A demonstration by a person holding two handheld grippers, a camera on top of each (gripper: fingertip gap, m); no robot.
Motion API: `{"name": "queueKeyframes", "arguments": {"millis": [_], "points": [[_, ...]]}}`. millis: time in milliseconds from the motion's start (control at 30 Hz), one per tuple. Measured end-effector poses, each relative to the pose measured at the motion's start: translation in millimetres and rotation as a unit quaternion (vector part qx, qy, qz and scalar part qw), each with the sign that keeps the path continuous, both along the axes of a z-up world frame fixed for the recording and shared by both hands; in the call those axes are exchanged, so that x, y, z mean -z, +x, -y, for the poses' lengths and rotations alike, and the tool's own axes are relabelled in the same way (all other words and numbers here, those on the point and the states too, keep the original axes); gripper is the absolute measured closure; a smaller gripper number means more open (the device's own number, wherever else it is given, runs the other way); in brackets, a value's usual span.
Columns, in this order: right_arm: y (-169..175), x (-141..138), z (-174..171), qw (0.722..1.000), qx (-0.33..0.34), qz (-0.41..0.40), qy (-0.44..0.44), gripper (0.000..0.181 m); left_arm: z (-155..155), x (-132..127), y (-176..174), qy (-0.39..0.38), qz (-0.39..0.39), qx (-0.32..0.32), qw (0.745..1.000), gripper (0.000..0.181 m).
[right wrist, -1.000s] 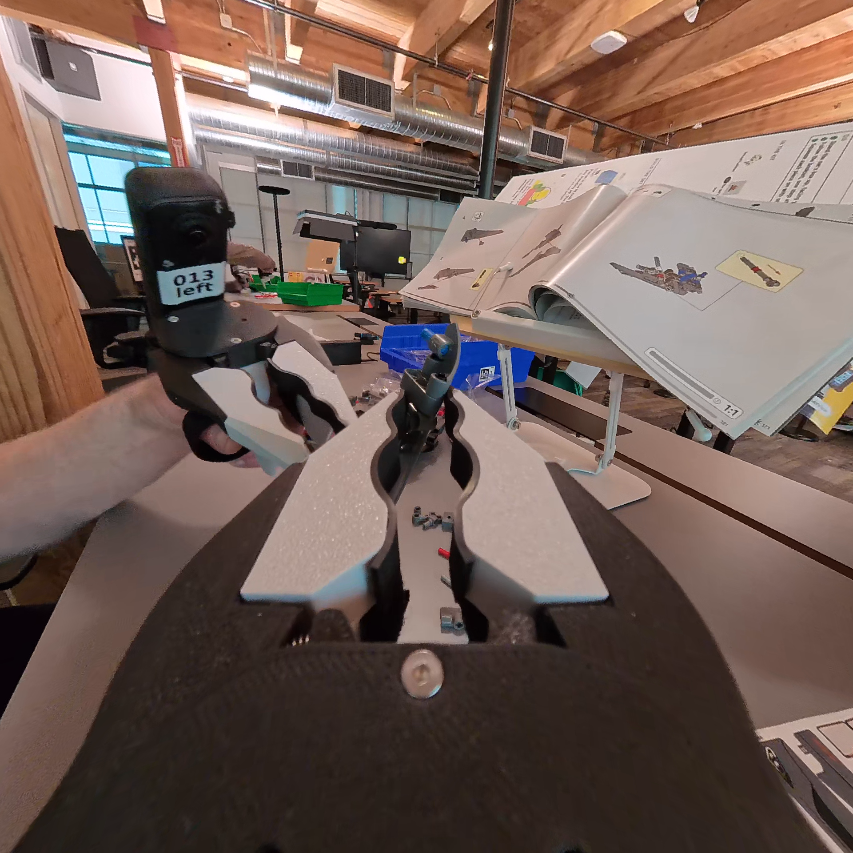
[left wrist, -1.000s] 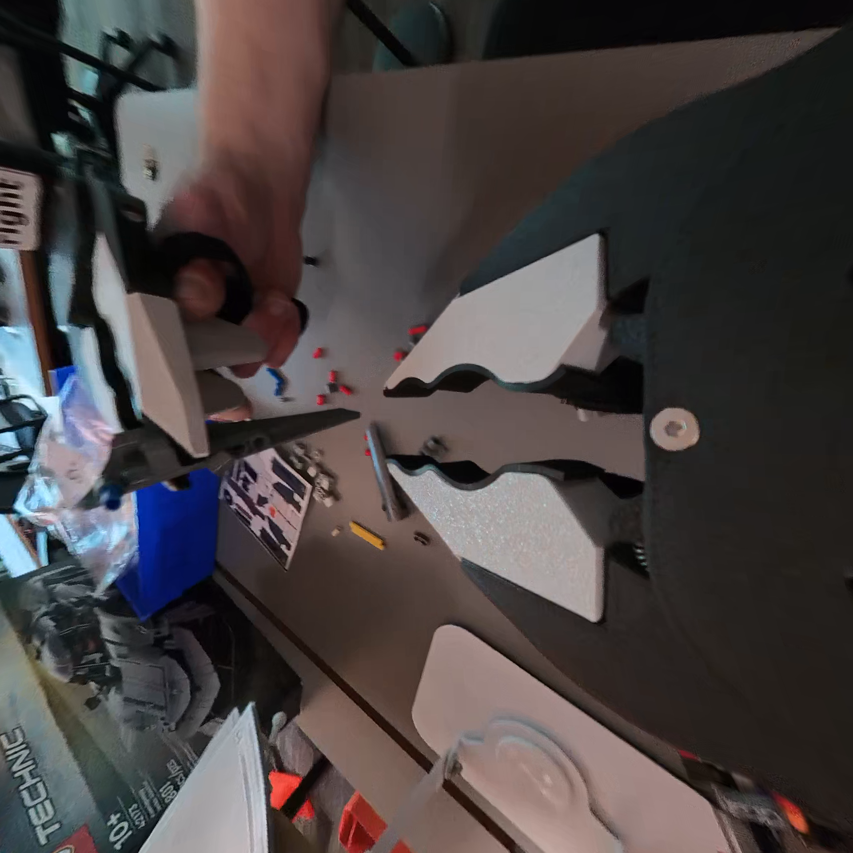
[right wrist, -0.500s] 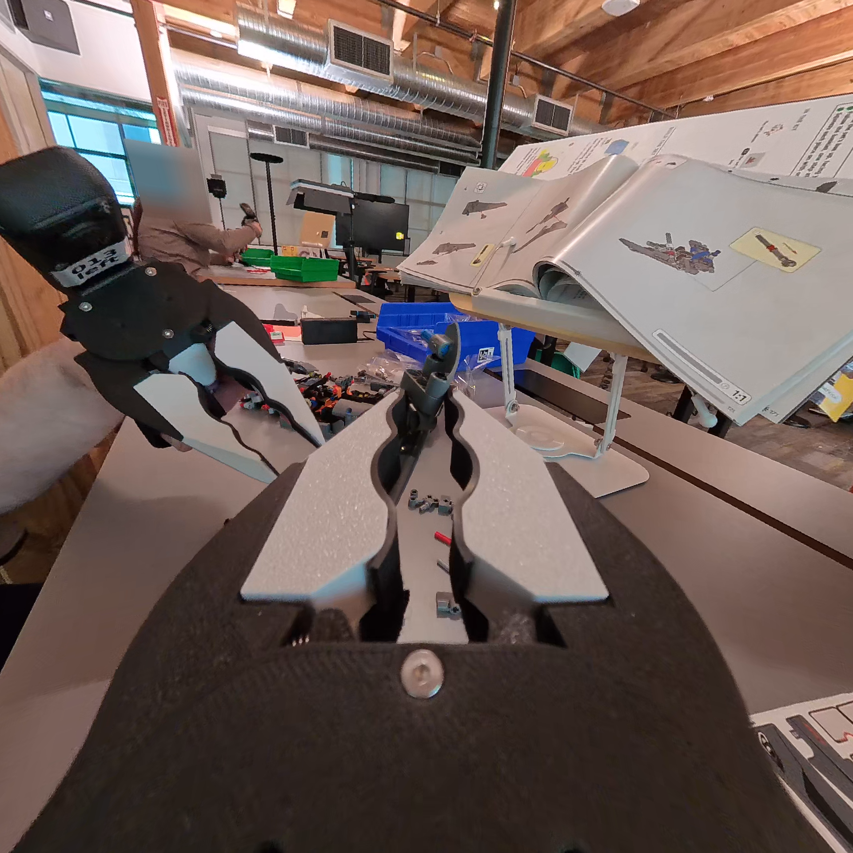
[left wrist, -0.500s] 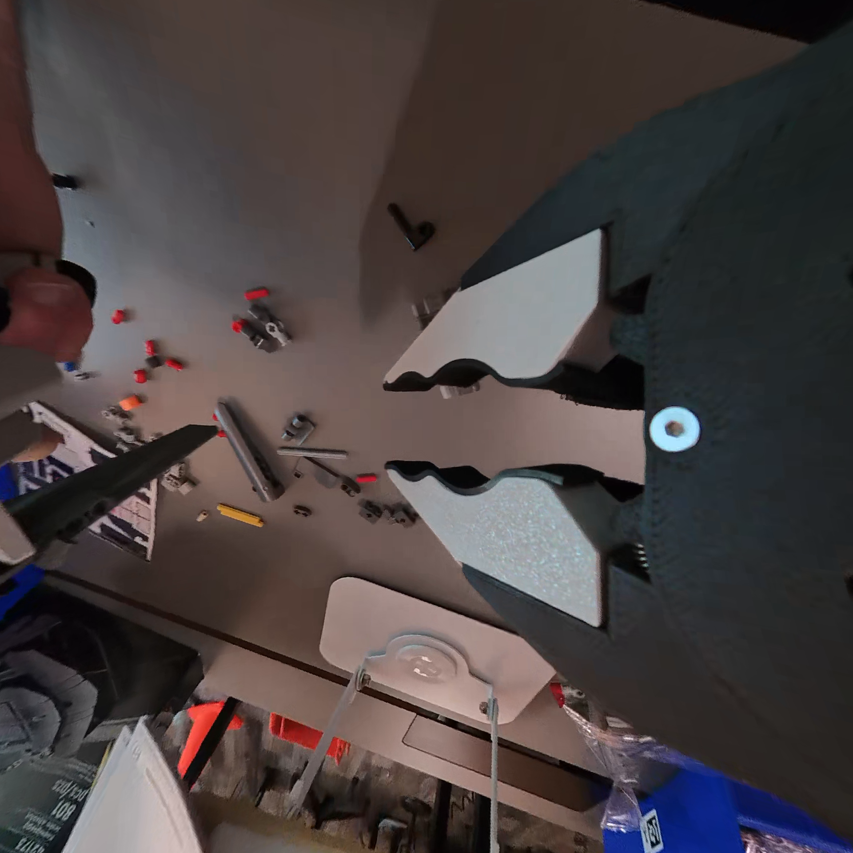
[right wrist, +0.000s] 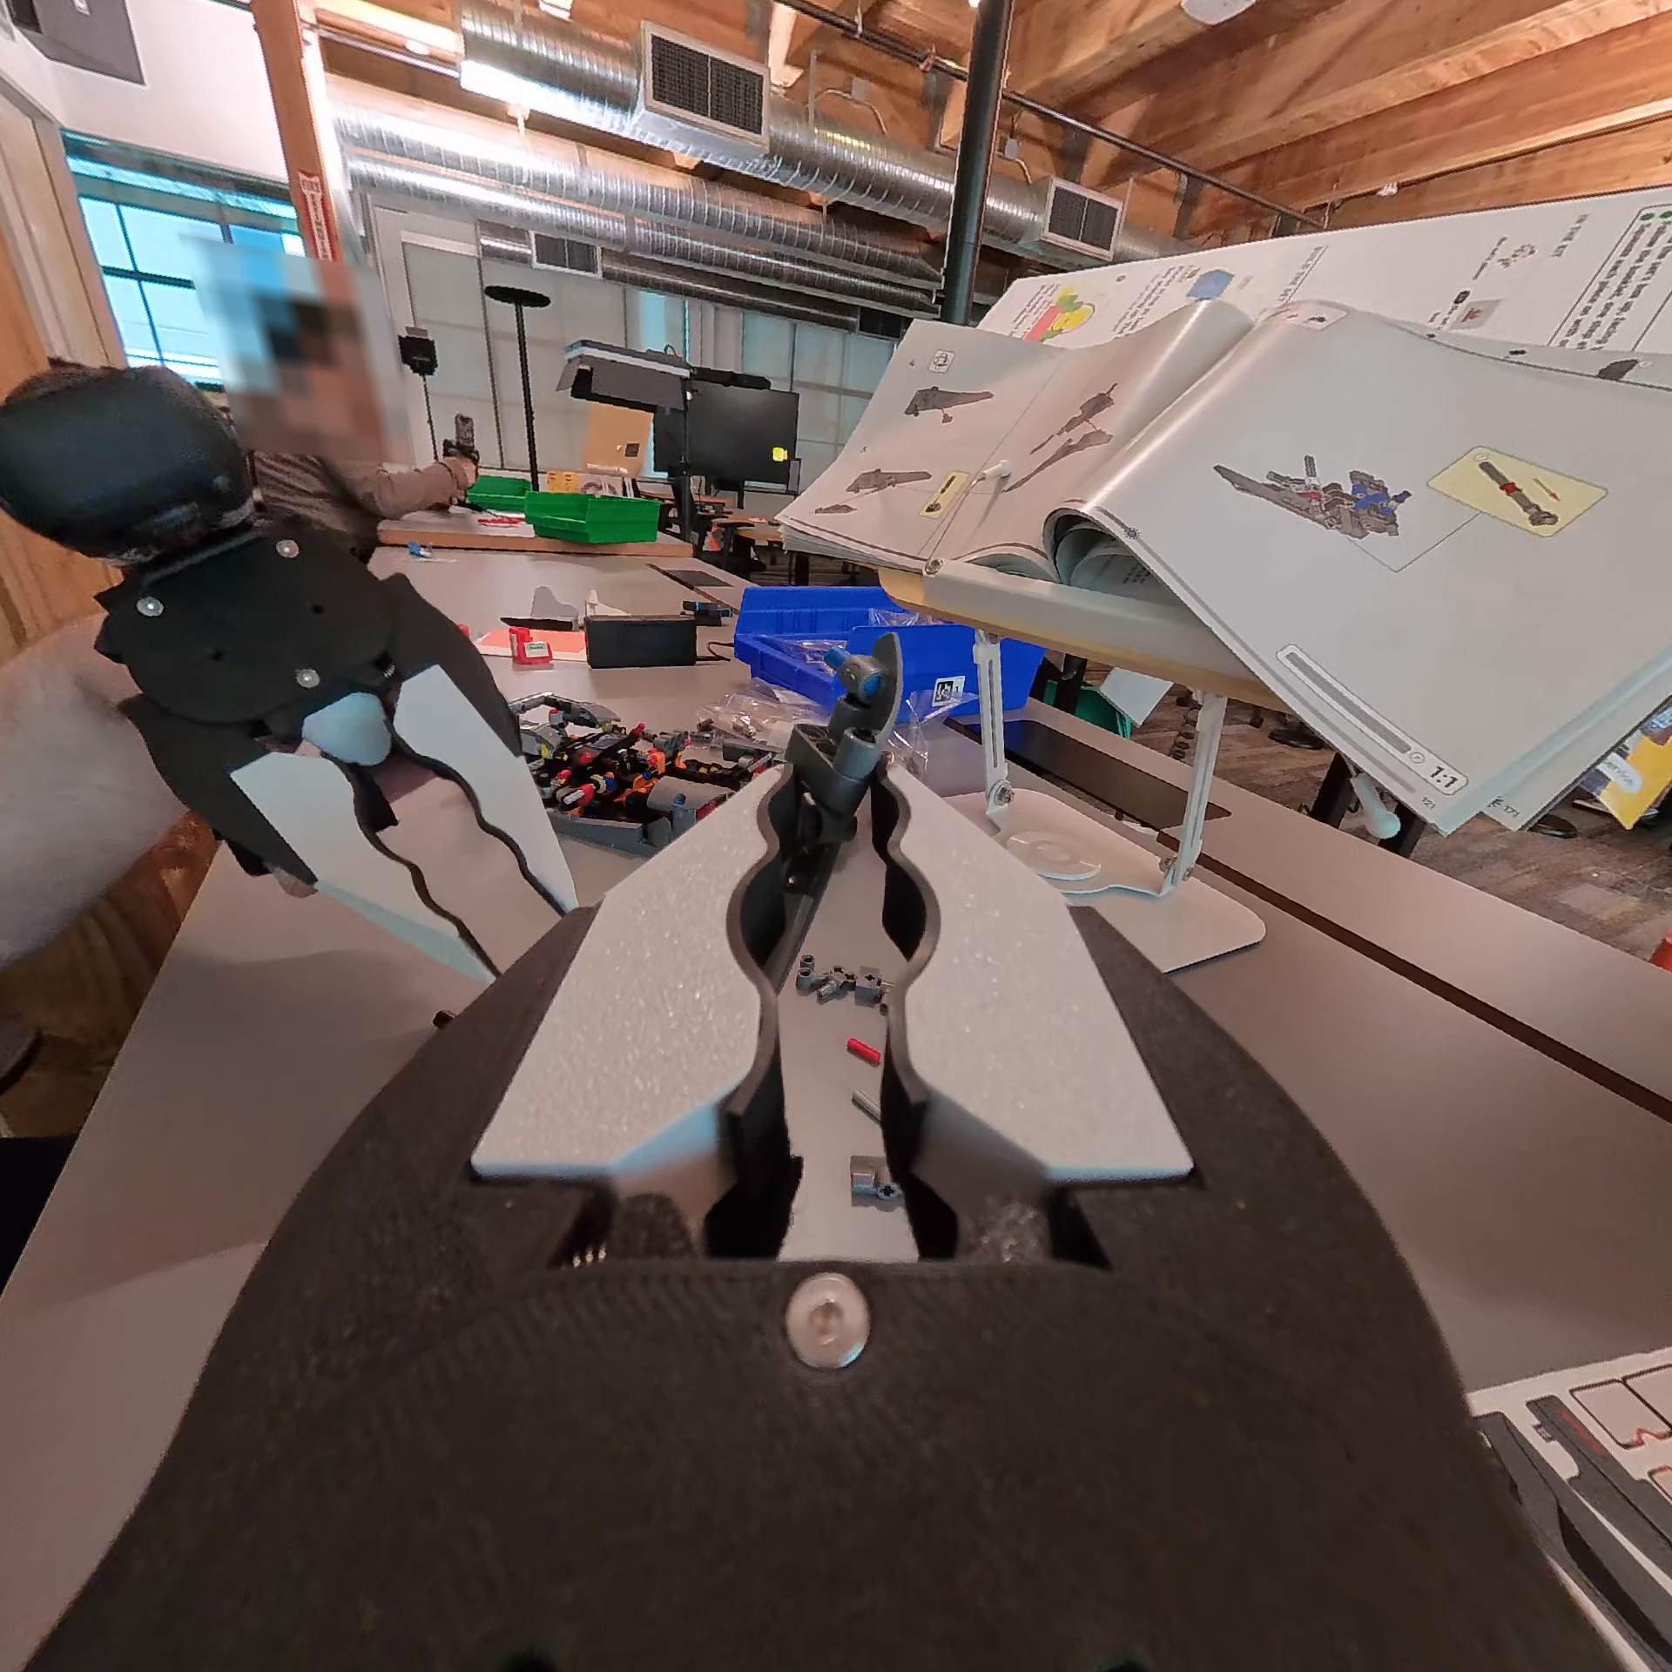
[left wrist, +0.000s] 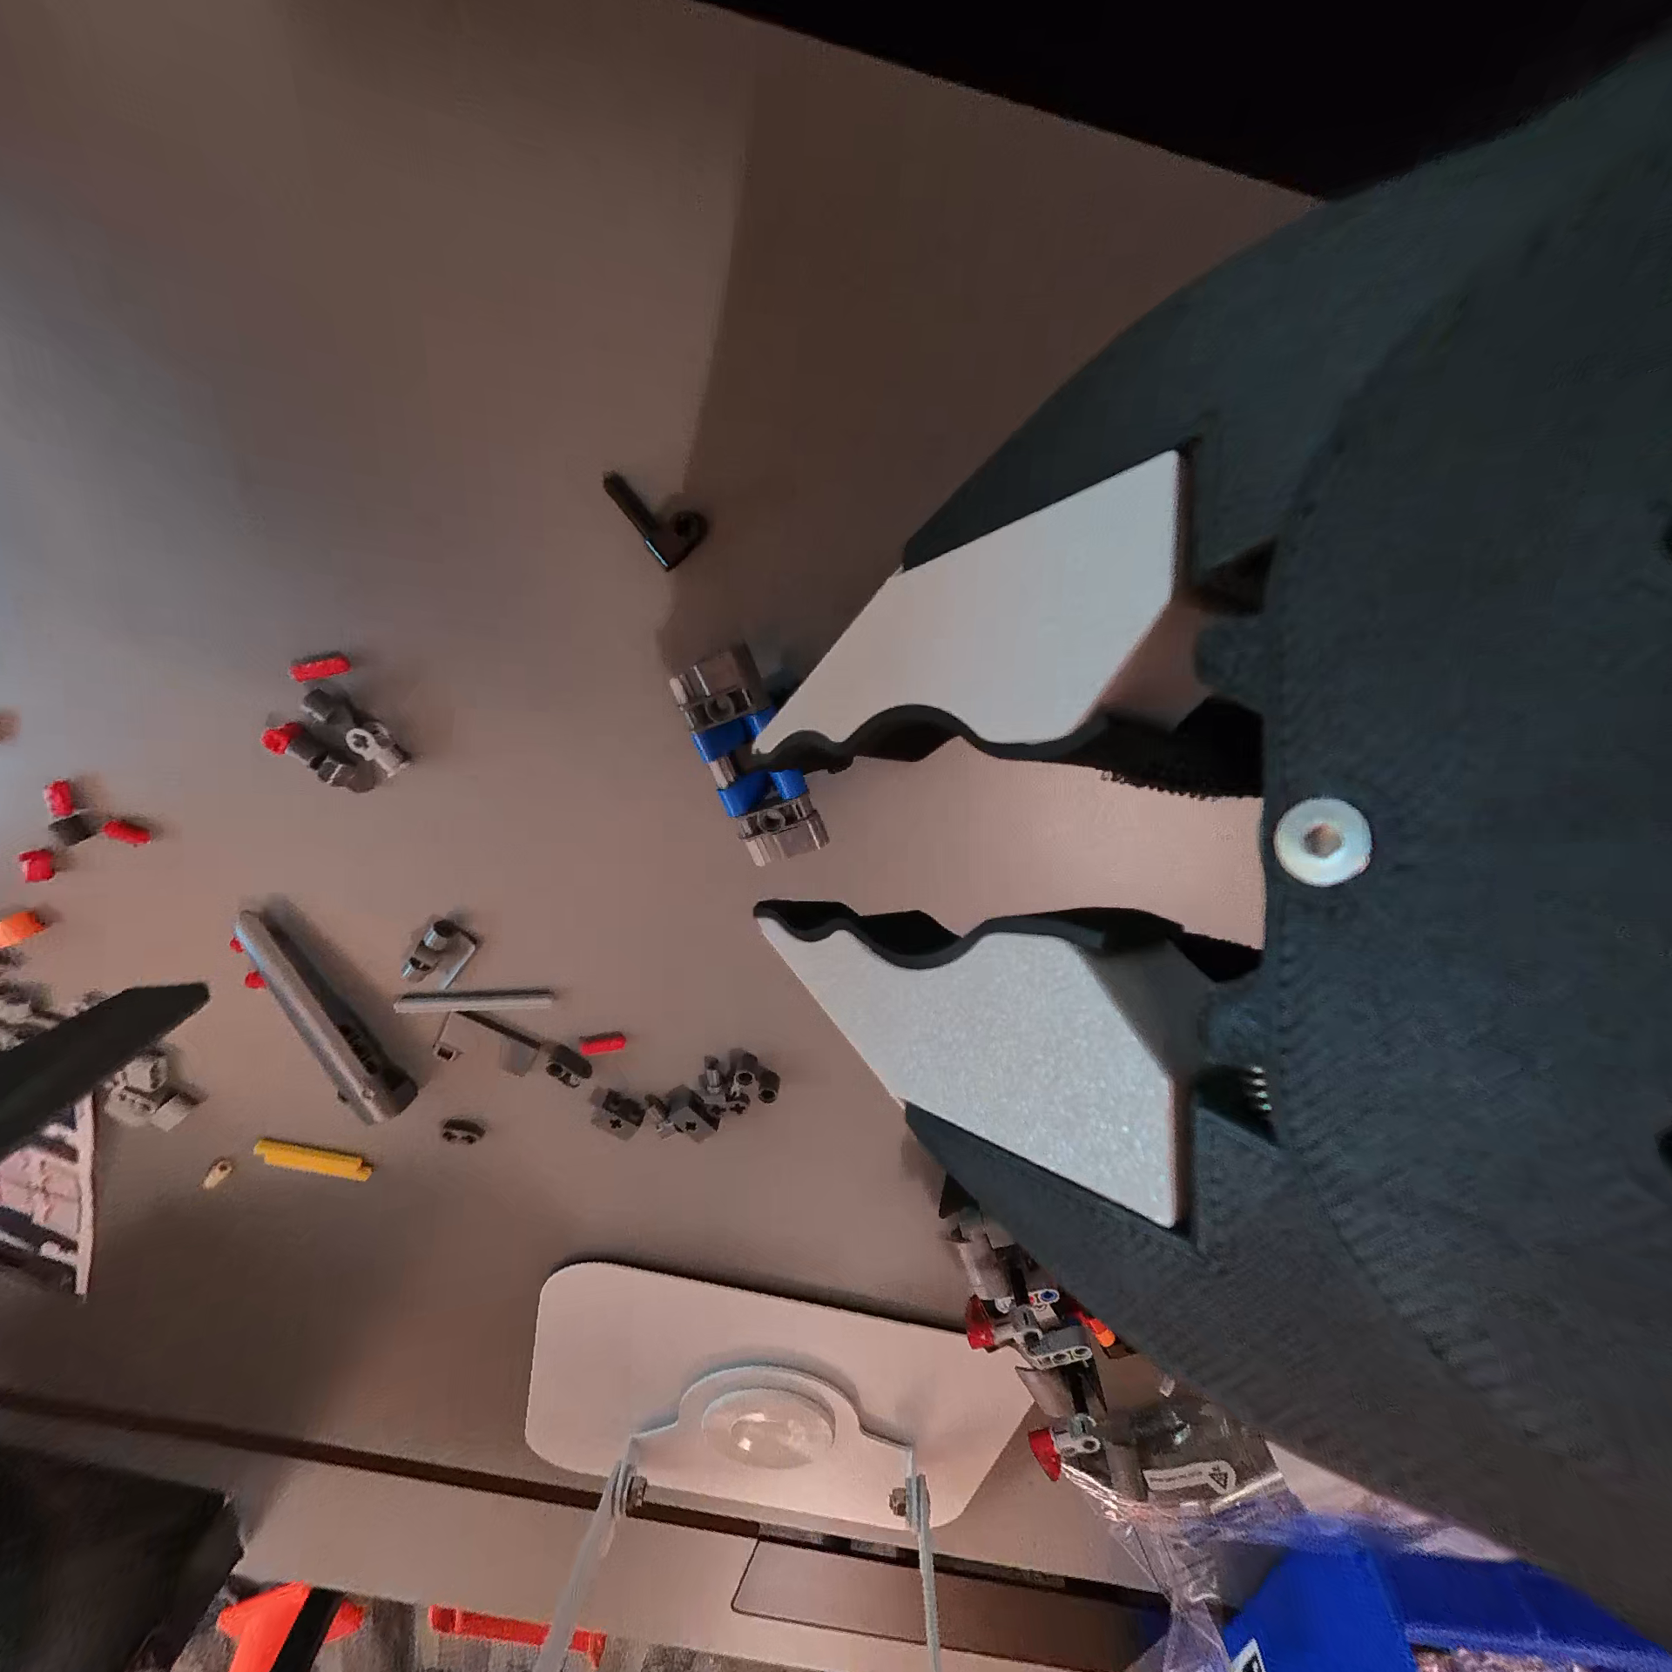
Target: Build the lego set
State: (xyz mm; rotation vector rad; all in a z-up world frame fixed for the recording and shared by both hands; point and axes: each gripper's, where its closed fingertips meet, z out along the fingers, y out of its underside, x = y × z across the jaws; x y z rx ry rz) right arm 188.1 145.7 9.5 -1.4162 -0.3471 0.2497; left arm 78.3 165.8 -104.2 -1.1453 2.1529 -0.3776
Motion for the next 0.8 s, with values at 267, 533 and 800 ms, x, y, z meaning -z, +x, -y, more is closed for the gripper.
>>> {"name": "queueKeyframes", "arguments": {"millis": [267,533,800], "points": [[-1.1,2.1,-1.2,1.0,-0.002,0.003,-0.005,0.168,-9.0,14.2,-8.3,0.019,-0.036,-0.001,0.999,0.156],[-3.5,1.5,-0.5,1.0,-0.011,-0.003,-0.004,0.169,3.3,-2.4,-10.4,0.012,0.008,-0.007,1.0,0.161],[-18.3,-14.6,15.4,0.99,-0.114,-0.078,0.023,0.169,35.0,-65.1,56.1,-0.118,0.201,0.008,0.972,0.155]]}}
